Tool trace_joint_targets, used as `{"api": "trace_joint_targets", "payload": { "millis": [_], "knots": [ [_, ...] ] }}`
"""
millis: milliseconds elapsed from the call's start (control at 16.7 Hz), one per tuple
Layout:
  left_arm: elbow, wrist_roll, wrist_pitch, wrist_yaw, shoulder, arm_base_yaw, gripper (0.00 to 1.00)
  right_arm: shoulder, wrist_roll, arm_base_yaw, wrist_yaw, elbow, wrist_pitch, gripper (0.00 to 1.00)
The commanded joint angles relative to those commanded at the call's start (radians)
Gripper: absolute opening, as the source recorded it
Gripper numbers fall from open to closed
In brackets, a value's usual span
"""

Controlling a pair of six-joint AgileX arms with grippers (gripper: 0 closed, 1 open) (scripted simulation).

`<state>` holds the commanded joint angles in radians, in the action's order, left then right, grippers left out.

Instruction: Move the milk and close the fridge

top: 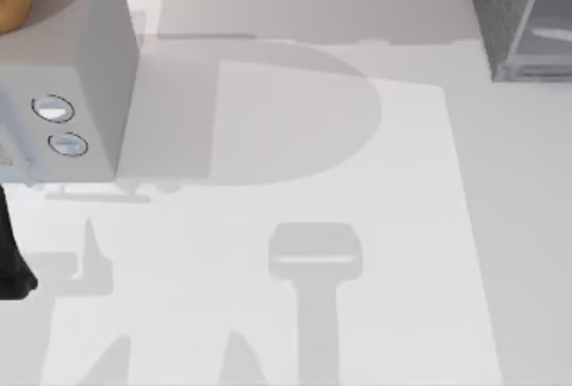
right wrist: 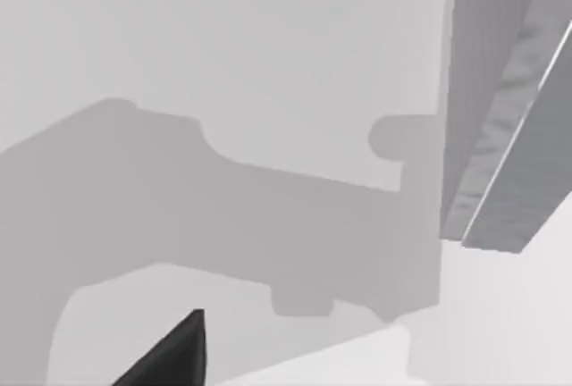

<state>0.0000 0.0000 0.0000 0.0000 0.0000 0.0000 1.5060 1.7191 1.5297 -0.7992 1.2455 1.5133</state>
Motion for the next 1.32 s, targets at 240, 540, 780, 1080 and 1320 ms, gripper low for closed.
{"api": "trace_joint_targets", "payload": {
  "millis": [240, 540, 780, 1080, 1320],
  "knots": [
    [0.0, 0.0, 0.0, 0.0, 0.0, 0.0, 1.0, 0.234, 0.227, 0.216, -0.116, 0.059, -0.046, 1.0],
    [0.0, 0.0, 0.0, 0.0, 0.0, 0.0, 1.0, 0.301, 0.291, 0.281, -0.153, 0.076, -0.064, 1.0],
    [0.0, 0.0, 0.0, 0.0, 0.0, 0.0, 1.0, 0.298, 0.288, 0.277, -0.15, 0.073, -0.064, 1.0],
    [0.0, 0.0, 0.0, 0.0, 0.0, 0.0, 1.0, 0.294, 0.144, 0.135, -0.108, 0.076, -0.219, 1.0],
    [0.0, 0.0, 0.0, 0.0, 0.0, 0.0, 1.0, 0.288, -0.083, -0.057, -0.062, 0.084, -0.45, 1.0]
  ]
}}
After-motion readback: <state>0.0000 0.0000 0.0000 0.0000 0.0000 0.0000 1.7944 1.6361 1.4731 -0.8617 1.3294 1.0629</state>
